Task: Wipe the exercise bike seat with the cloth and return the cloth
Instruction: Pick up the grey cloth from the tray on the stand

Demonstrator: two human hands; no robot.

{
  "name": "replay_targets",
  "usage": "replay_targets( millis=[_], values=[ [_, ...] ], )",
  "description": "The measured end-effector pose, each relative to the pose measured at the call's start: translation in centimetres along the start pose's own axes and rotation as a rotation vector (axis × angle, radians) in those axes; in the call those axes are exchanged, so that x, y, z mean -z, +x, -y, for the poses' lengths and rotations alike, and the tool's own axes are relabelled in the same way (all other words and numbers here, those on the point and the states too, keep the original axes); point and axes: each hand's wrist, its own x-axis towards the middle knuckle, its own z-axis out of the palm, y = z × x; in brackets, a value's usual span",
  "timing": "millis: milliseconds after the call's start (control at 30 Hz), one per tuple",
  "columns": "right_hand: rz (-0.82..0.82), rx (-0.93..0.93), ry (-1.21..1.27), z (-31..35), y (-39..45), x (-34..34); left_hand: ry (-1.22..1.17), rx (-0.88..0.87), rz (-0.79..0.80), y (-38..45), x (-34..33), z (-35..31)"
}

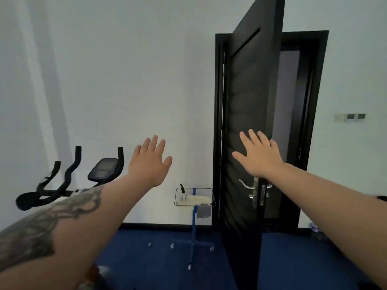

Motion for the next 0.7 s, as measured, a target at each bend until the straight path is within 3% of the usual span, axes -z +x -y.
replay_targets(
  millis=[433, 700],
  values=[
    [0.032, 0.015, -0.072, -6.6, 15.5, -6.7, 0.092, 0.025, 0.017, 13.9, -9.3, -3.7],
    [0.058, 0.078, -0.05, -6.3, 23.8, -12.1, 0.114, 0.068, 0.02, 21.0, -14.2, -2.6]
  ],
)
